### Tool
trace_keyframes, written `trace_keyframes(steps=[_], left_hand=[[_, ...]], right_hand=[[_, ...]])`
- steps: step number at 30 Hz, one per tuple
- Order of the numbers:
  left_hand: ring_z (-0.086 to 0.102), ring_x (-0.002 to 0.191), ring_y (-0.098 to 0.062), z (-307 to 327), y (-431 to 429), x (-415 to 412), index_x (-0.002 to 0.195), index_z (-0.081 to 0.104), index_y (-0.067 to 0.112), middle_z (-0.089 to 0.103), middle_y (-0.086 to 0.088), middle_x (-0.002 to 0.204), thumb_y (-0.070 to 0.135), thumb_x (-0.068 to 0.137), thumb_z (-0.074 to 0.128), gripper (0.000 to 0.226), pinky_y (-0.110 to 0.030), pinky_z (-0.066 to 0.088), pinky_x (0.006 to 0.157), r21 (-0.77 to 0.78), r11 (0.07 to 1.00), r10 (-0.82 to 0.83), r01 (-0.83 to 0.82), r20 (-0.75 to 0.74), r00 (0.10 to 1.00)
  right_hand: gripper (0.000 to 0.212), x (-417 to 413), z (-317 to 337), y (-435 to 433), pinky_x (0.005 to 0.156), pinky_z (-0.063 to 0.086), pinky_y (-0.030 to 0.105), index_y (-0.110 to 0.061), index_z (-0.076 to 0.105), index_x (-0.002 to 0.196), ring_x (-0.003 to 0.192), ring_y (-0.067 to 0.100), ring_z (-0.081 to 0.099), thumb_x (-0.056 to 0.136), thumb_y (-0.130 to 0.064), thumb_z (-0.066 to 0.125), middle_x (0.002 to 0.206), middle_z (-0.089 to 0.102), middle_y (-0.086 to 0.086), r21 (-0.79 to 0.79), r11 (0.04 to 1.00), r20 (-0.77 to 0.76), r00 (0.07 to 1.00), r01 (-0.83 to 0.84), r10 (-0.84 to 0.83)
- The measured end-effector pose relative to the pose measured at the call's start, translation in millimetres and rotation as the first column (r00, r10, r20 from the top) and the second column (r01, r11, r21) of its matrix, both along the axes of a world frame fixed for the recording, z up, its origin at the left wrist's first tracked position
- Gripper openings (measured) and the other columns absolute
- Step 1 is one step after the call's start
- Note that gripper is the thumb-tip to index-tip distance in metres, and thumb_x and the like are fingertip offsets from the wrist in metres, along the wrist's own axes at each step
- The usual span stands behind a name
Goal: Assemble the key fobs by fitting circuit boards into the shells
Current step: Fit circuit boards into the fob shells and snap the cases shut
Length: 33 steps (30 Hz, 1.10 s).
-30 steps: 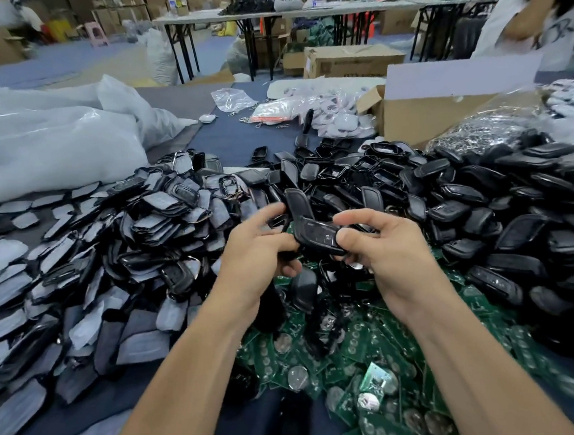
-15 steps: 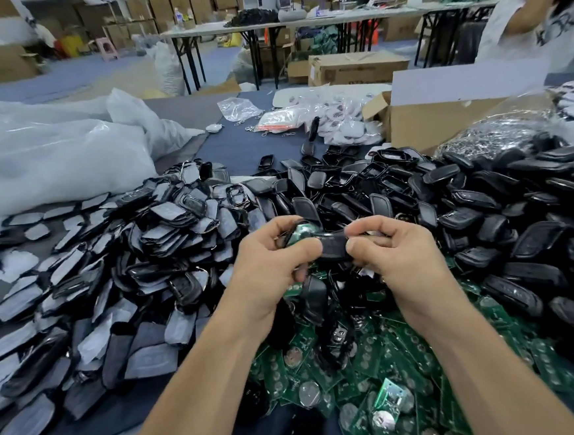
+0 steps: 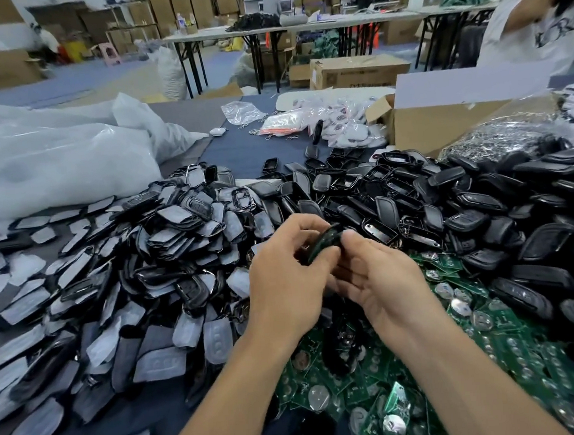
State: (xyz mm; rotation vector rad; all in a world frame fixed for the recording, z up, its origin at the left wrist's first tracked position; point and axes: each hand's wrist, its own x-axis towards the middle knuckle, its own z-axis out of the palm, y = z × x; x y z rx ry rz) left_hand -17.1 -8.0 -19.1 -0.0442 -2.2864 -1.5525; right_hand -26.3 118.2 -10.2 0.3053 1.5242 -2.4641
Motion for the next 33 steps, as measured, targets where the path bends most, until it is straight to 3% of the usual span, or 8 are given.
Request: trace_keyframes(steps=[3,5,8,12,18,24,28,33], left_hand=[[0.066,0.098,0.013,2,-1,2,0.094,0.065,0.049,0.072,0.031,0.094,0.021,0.081,0.086,0.037,-0.004,0.044,0.076,-0.088,0.996,-0.013,0.012,-0.012,1.000],[0.069,0.096,0.010,4,-4,1,0.097,0.069,0.047,0.074,0.028,0.093,0.022,0.083,0.085,0.033,-0.015,0.051,0.081,-0.088,0.994,-0.072,0.069,-0.025,0.997],[0.076,0.090,-0.006,4,-7,-1,0.101,0.075,0.040,0.080,0.014,0.092,0.018,0.088,0.079,0.025,-0.034,0.060,0.083,0.040,0.990,-0.136,0.137,-0.042,0.990],[0.077,0.076,-0.013,4,-4,-3,0.092,0.077,0.044,0.081,0.006,0.085,0.008,0.095,0.073,0.037,-0.027,0.062,0.072,0.203,0.971,-0.124,0.127,-0.028,0.992],[0.075,0.094,0.001,0,-3,-2,0.099,0.079,0.049,0.079,0.024,0.096,0.014,0.085,0.080,0.038,-0.023,0.060,0.087,0.058,0.989,-0.129,0.133,-0.069,0.989],[0.075,0.102,-0.003,0,-8,-5,0.108,0.081,0.037,0.080,0.019,0.102,0.015,0.088,0.080,0.030,-0.034,0.060,0.094,0.042,0.978,-0.202,0.203,-0.008,0.979],[0.077,0.089,-0.005,1,-2,-6,0.089,0.080,0.052,0.081,0.016,0.091,0.013,0.093,0.074,0.040,-0.024,0.060,0.078,0.226,0.972,-0.071,0.068,0.006,0.997],[0.076,0.091,-0.001,3,-7,-11,0.086,0.081,0.051,0.080,0.018,0.091,0.042,0.069,0.079,0.019,-0.031,0.057,0.089,0.372,0.920,0.100,-0.122,0.078,0.992]], right_hand=[[0.040,-3,-1,8,0.064,0.064,0.031,0.013,0.061,0.124,0.077,0.021,0.075,0.098,-0.016,0.067,0.112,0.074,0.027,-0.061,0.998,0.028,1.000,0.016,-0.014],[0.028,-6,-1,13,0.066,0.064,0.032,0.004,0.067,0.115,0.076,0.020,0.076,0.094,-0.014,0.068,0.108,0.076,0.026,-0.096,0.995,0.044,0.999,0.012,-0.008],[0.008,-8,-2,16,0.064,0.063,0.030,-0.003,0.068,0.100,0.073,0.019,0.076,0.095,-0.007,0.065,0.090,0.078,0.016,-0.147,0.989,0.058,0.998,-0.014,0.022],[0.016,-10,-1,20,0.062,0.062,0.029,-0.008,0.062,0.090,0.071,0.022,0.077,0.096,0.006,0.056,0.086,0.078,0.015,-0.143,0.990,0.049,0.999,0.003,0.004],[0.020,-10,-2,18,0.068,0.063,0.032,-0.001,0.071,0.107,0.082,0.023,0.078,0.094,-0.016,0.069,0.103,0.079,0.019,-0.086,0.996,0.001,1.000,-0.010,0.010],[0.004,-12,0,25,0.071,0.065,0.035,-0.005,0.067,0.095,0.078,0.022,0.075,0.095,-0.003,0.064,0.091,0.075,0.016,-0.142,0.990,0.030,0.999,-0.014,0.019],[0.019,-12,1,24,0.077,0.066,0.039,-0.002,0.063,0.113,0.090,0.027,0.075,0.097,0.003,0.056,0.105,0.076,0.020,-0.273,0.960,0.041,0.996,-0.064,0.078],[0.056,-11,-3,26,0.081,0.065,0.042,0.000,0.057,0.131,0.105,0.031,0.076,0.076,-0.001,0.068,0.118,0.075,0.021,-0.282,0.945,-0.027,0.986,-0.167,0.167]])
